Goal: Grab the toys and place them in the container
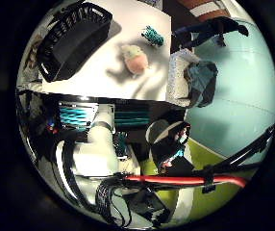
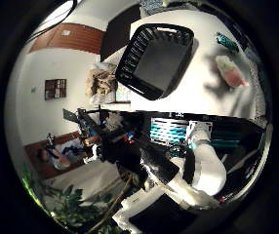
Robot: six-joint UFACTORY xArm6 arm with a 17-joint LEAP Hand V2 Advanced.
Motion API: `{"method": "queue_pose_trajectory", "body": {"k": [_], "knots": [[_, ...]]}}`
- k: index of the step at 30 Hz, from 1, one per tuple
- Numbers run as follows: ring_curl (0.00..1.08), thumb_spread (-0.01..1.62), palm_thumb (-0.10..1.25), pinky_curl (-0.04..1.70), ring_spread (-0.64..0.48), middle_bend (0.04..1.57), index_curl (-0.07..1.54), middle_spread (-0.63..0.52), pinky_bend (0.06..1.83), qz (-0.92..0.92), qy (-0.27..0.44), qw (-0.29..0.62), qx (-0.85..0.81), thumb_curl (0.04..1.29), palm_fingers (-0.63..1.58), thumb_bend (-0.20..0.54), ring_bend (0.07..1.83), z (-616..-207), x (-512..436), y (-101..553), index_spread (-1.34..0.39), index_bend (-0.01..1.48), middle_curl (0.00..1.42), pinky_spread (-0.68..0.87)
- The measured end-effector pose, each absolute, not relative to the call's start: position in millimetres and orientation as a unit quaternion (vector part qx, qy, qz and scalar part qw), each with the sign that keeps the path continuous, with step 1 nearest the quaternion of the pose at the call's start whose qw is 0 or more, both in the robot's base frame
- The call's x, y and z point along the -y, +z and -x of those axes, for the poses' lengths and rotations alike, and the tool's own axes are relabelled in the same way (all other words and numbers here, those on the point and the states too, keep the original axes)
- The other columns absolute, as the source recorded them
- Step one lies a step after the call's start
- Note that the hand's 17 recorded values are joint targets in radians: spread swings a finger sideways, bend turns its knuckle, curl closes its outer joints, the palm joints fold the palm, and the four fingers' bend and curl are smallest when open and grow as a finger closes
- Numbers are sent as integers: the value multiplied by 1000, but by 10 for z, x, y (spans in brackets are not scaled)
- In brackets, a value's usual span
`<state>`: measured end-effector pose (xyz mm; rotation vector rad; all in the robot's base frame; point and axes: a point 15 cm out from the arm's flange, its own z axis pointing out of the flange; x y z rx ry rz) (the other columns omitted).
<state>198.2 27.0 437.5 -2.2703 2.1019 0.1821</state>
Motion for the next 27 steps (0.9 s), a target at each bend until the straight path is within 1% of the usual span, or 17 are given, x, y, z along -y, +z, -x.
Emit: {"method": "queue_pose_trajectory", "body": {"k": [8,14,17,23,27], "knots": [[253,1096,546,286,236,188,298,63,539,722,44,22,-690,312,68,-22,294,-2174,-108,4585,-294,167,292,479],[257,1096,546,283,230,183,296,61,535,701,46,13,-711,312,76,-22,293,-2496,200,4653,-296,169,291,479],[258,1105,555,283,228,185,296,61,526,684,61,3,-727,313,74,-21,295,-2705,424,4548,-296,170,291,474],[257,1118,577,283,225,186,298,61,511,661,31,22,-750,325,85,-19,291,-3283,814,4272,-295,169,294,468],[257,1115,584,285,223,187,296,61,505,647,45,14,-761,328,88,-21,285,-3468,994,4016,-295,168,298,468]]}}
